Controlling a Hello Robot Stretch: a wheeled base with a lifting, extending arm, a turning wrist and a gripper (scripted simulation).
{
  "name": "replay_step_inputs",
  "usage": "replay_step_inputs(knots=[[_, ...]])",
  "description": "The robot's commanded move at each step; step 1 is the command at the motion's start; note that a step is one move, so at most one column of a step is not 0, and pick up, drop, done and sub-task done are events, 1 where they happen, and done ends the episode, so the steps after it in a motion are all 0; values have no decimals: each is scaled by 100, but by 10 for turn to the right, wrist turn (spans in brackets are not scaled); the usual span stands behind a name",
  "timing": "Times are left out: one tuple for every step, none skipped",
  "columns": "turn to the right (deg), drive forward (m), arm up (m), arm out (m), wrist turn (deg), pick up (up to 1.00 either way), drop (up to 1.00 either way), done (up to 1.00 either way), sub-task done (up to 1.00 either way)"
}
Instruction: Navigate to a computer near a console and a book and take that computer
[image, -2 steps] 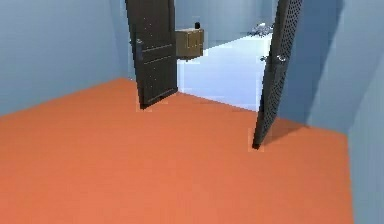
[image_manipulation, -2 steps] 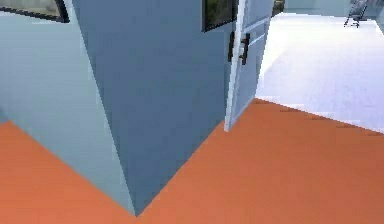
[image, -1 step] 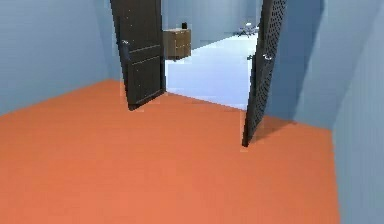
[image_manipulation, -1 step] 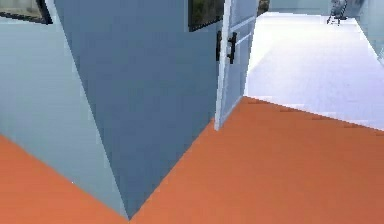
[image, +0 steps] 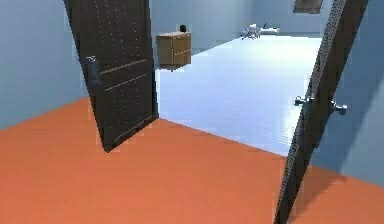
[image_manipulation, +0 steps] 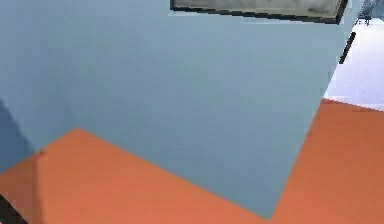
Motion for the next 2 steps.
replay_step_inputs(knots=[[0,60,0,0,0,0,0,0,0],[60,0,0,0,0,0,0,0,0]])
